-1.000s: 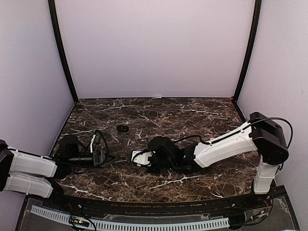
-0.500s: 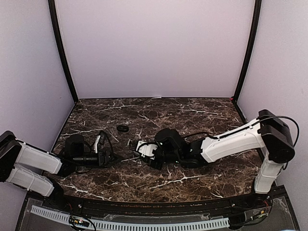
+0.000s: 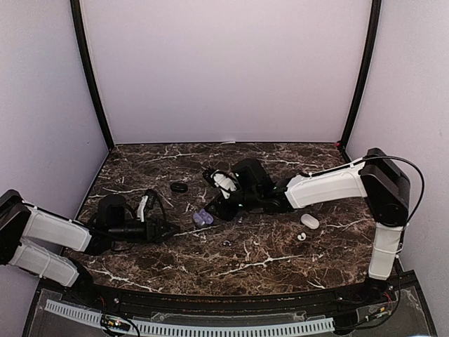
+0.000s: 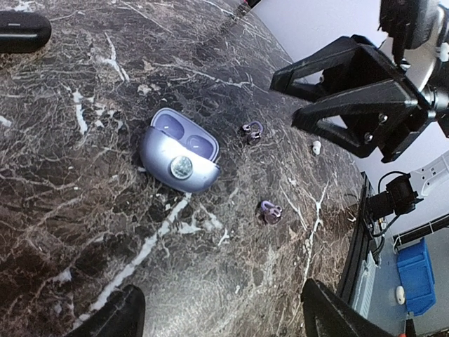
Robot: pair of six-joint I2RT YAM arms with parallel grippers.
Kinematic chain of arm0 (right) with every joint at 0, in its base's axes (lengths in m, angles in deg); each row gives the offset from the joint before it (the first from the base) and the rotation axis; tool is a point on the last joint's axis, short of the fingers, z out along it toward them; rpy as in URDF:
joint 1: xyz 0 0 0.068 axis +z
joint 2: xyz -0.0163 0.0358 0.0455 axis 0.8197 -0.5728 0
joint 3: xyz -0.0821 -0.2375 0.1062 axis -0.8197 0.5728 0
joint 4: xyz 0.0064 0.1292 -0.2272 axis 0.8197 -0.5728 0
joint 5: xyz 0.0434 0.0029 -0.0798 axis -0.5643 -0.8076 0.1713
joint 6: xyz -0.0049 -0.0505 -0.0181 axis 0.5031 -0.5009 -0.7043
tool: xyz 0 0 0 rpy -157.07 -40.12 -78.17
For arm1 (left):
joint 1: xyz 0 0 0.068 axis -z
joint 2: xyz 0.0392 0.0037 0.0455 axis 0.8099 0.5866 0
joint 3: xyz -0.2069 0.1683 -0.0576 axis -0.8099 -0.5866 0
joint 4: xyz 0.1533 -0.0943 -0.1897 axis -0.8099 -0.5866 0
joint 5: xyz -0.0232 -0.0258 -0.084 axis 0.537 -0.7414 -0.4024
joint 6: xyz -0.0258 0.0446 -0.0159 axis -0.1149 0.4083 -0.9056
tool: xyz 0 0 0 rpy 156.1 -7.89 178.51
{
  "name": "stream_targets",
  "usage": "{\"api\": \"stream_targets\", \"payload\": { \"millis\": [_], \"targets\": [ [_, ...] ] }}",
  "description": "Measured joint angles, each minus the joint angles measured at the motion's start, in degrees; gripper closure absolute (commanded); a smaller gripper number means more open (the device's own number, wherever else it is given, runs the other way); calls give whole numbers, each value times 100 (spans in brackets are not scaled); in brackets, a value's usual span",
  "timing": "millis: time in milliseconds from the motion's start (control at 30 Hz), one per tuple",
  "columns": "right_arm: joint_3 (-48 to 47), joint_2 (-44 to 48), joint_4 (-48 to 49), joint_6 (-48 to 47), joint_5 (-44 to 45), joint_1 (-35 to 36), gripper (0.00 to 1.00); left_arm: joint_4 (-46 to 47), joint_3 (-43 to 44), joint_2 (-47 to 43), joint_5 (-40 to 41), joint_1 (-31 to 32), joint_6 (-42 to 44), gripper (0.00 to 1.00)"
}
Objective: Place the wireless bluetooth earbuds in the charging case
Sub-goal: Pick up the charging case from the center of the board.
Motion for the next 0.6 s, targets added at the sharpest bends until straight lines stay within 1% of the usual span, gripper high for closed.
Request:
{"api": "stream_targets", "payload": {
  "millis": [200, 333, 467, 600],
  "targets": [
    [-501, -577, -426, 916, -293, -13, 62, 0, 63, 22, 70, 0, 35, 21],
    [-837, -852, -710, 1202, -420, -57, 63, 0, 74, 87, 92, 0, 33, 28],
    [-1141, -1134, -918, 1386, -455, -149, 64, -120, 267, 442, 120, 0, 17, 33],
    [-1215, -1279, -1086, 1471, -431, -247, 66, -142, 466, 774, 151, 0, -46, 36]
  ]
}}
